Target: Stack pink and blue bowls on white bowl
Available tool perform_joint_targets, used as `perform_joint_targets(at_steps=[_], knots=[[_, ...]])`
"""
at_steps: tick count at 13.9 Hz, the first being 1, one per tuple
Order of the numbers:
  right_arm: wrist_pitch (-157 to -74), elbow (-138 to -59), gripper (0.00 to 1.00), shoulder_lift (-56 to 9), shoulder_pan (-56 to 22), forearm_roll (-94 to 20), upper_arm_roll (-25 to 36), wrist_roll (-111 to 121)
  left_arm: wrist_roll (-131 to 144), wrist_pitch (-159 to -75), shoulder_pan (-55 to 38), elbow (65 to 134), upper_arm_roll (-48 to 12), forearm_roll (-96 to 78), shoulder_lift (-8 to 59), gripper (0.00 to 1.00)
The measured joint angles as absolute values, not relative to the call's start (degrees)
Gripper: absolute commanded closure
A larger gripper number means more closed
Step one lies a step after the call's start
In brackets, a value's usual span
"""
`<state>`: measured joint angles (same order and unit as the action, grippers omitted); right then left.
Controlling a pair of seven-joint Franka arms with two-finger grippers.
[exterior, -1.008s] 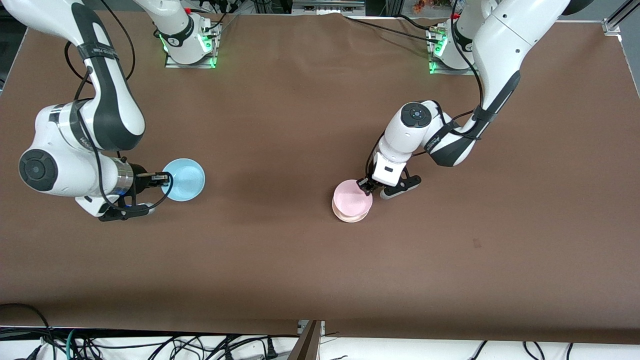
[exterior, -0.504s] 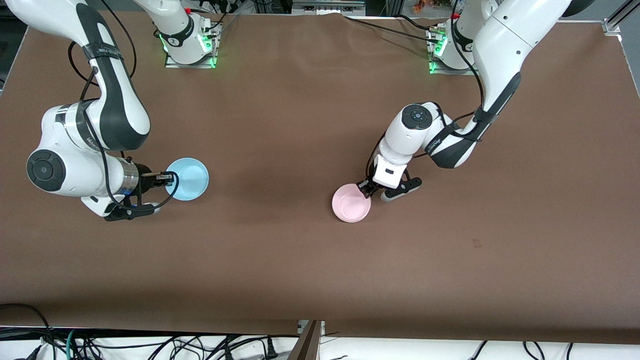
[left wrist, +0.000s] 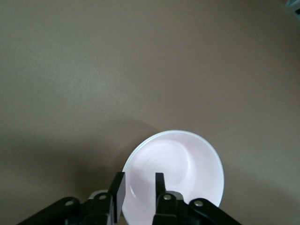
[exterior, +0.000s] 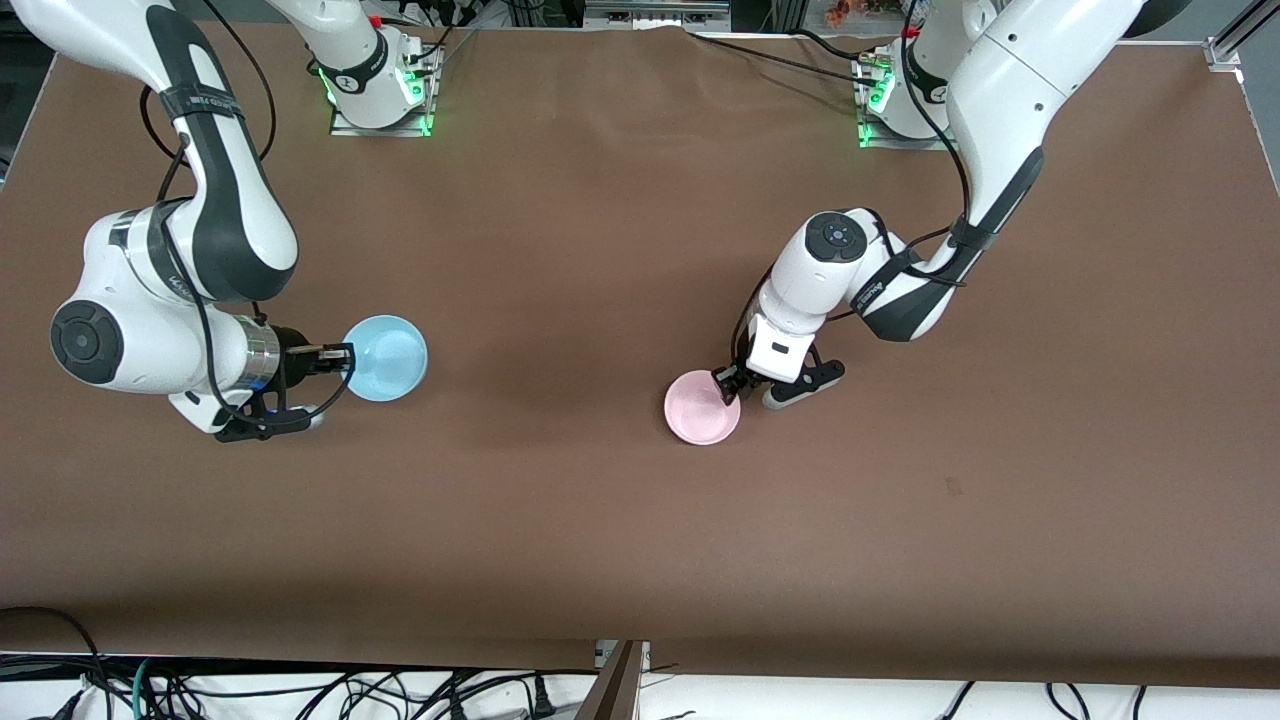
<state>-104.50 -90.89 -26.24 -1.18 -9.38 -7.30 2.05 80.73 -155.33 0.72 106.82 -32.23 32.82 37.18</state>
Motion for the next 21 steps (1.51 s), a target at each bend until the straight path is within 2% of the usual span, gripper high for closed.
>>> perform_joint_targets(at_steps=[5, 9, 13, 14, 17, 21], knots=[[-106.7, -90.9, 1.0, -26.9, -5.3, -10.7, -7.4, -3.8, 80.8, -141.4, 1.2, 95.5, -33.1, 30.5, 35.2, 0.7], [-112.8, -90.9, 1.0, -28.2, -11.6, -10.8, -7.6, -15.8, 72.3, -124.4, 1.7, 80.5, -33.2, 19.3, 33.4, 0.68], [-118.7, -87.5, 1.0, -31.7, -18.4, -10.8, -7.7, -29.3, 57.2, -109.5, 8.8, 67.9, -33.1, 10.6, 32.5, 0.64], [-119.7, -86.1, 1.0, -32.8, -20.1, -10.8, -7.7, -32.2, 53.0, -107.4, 11.6, 66.2, -33.1, 9.1, 32.1, 0.63], [-126.0, -83.7, 1.0, -35.7, -24.4, -10.8, -7.7, -39.9, 43.5, -103.4, 19.2, 64.7, -33.2, 7.5, 30.1, 0.51], [-135.3, -83.0, 1.0, -39.2, -29.9, -10.8, -7.7, -47.4, 25.7, -96.4, 26.5, 64.7, -33.1, 7.5, 28.6, 0.47]])
